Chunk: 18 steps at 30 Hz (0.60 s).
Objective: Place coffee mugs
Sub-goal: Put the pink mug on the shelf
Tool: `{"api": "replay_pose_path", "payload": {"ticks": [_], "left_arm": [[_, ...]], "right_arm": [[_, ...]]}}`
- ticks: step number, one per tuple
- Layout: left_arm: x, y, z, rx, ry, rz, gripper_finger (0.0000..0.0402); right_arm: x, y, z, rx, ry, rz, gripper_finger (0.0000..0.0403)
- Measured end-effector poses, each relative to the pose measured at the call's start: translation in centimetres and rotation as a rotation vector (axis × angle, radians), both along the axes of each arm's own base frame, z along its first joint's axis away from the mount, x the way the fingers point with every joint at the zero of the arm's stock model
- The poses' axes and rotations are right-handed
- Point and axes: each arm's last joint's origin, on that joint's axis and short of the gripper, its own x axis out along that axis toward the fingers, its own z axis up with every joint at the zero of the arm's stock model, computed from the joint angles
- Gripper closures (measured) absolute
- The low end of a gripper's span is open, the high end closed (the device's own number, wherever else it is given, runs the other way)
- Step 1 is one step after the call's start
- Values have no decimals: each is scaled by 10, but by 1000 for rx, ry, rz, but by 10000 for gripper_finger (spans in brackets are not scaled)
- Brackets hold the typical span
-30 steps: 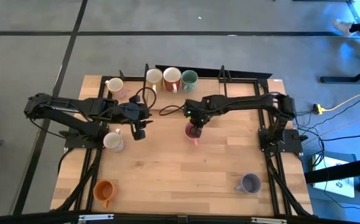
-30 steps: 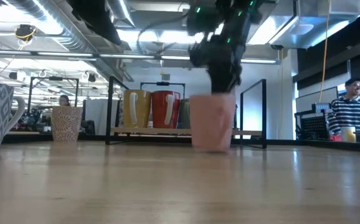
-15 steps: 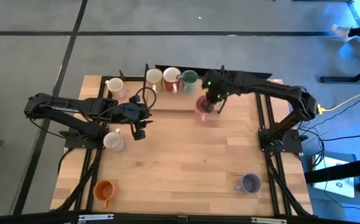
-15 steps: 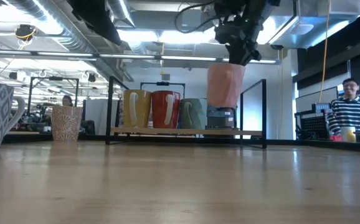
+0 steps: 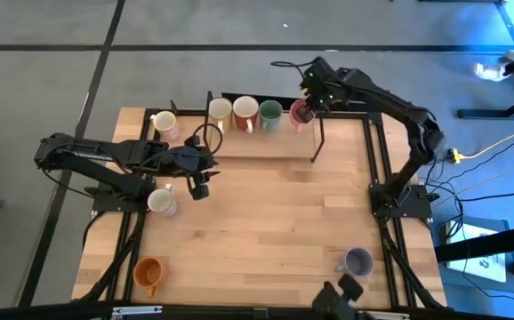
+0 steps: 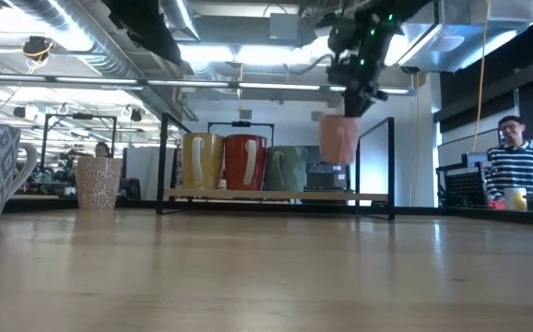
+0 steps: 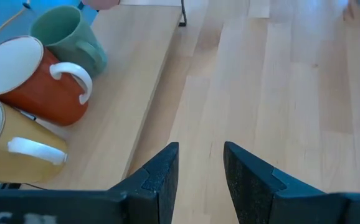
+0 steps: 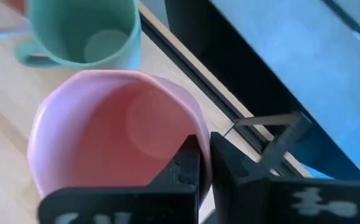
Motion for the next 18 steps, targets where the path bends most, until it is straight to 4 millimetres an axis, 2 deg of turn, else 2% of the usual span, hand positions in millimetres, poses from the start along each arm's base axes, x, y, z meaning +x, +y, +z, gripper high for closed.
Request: {"api": "replay_pose_path", "payload": {"ticks": [7, 18], "left_arm": [[0, 0, 0, -2, 1, 3, 280], [0, 0, 0, -14, -2, 17, 280]], "right_arm": [[3, -26, -20, 26, -25, 25, 401], [13, -38, -47, 74, 9, 41, 402]]}}
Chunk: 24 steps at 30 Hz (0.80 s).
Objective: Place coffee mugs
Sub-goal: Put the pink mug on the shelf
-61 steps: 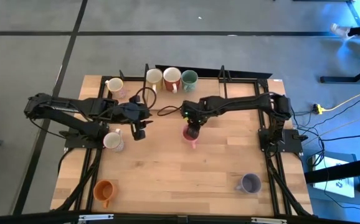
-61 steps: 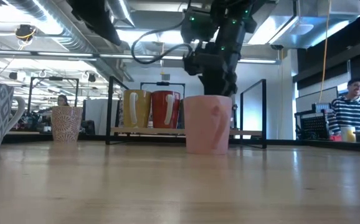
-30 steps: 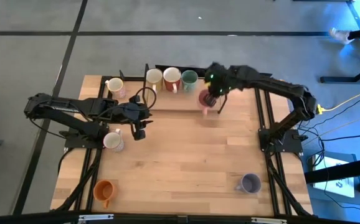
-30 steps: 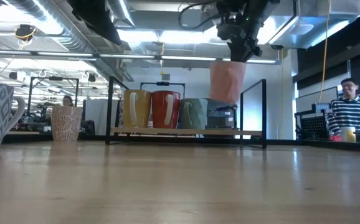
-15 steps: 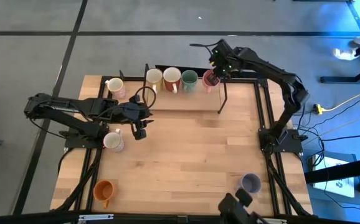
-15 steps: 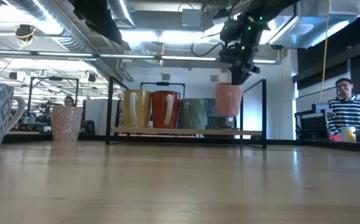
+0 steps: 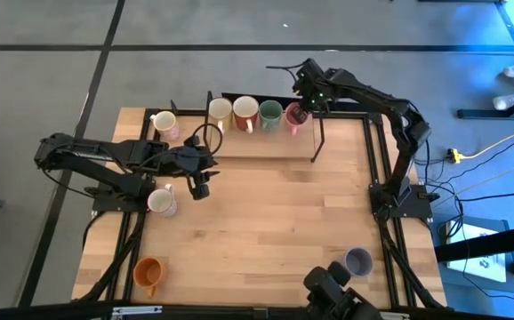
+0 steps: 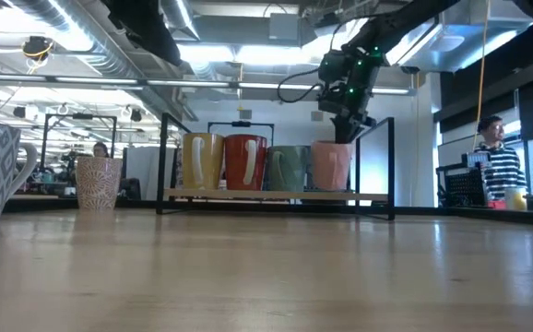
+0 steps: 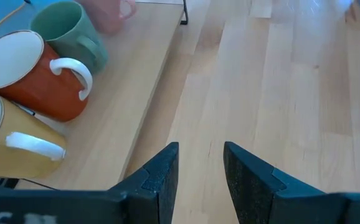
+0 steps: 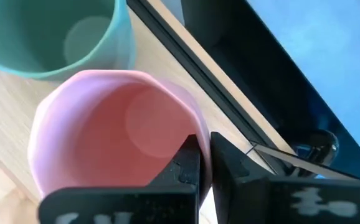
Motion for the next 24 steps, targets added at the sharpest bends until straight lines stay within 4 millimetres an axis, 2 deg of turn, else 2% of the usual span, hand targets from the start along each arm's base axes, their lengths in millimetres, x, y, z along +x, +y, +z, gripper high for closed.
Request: {"api": "replay_pose_path", "payload": {"ticks": [7, 24], "left_arm": [[0, 0, 0, 0, 0, 0, 280], [0, 0, 0, 1, 0, 0, 280]], "right_arm": [[2, -1, -5, 21, 2, 4, 395], [4, -4, -9, -4, 20, -9, 305]]}}
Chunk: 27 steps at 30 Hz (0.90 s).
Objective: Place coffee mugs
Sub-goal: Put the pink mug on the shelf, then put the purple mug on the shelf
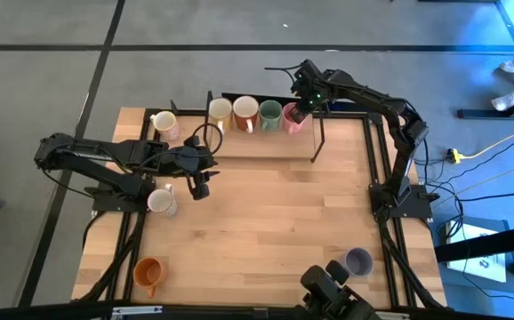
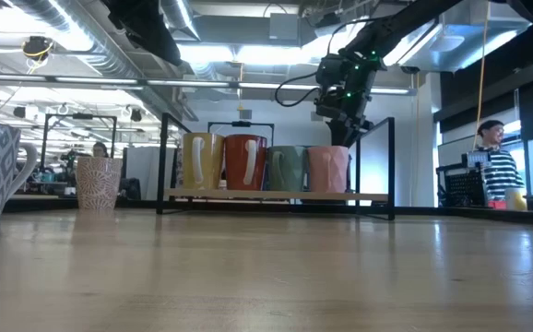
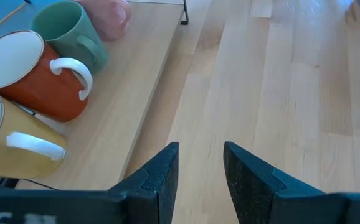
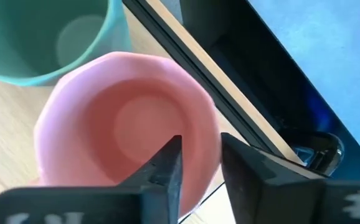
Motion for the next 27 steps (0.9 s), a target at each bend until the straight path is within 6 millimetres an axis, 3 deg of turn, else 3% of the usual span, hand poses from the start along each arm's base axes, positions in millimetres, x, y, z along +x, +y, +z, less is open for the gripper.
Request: {"api": "replay_pose_path", "payload": {"ticks": [6, 12, 16, 22, 27], "left_arm": [[0, 0, 0, 0, 0, 0, 280], [0, -1, 0, -16, 2, -22, 280], [0, -2, 0, -41, 3, -48, 280], [-4, -2, -1, -83, 12, -19, 274], [-9, -1, -1, -104, 25, -1, 246]], "right_arm": [[-2, 1, 3, -37, 32, 10, 265], [-12, 19, 39, -91, -29, 23, 253], [-13, 51, 72, -147, -106, 89, 253], [-12, 122, 115, -193, -221, 242, 253], [-16, 186, 126, -149, -288, 372, 253]]}}
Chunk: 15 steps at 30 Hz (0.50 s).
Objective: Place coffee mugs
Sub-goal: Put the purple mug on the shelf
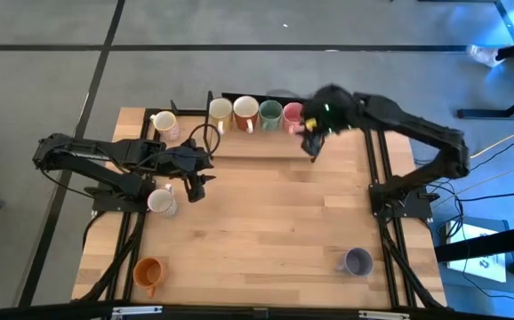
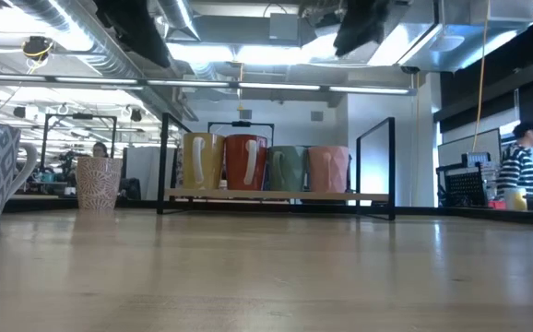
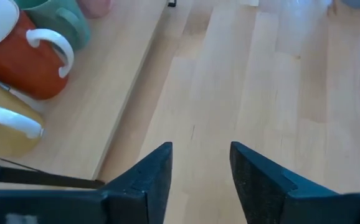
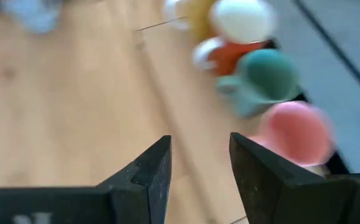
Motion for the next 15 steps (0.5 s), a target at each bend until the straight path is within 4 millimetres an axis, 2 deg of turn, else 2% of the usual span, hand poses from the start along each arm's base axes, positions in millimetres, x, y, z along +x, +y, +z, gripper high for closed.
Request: {"api": "replay_pose_path", "payload": {"ticks": [7, 15], "left_arm": [[1, 0, -1, 13, 12, -23, 235], [1, 0, -1, 47, 20, -38, 236]], "right_arm": [[-23, 79, -26, 195, 21, 59, 253], [-54, 157, -58, 434, 142, 89, 253]]}}
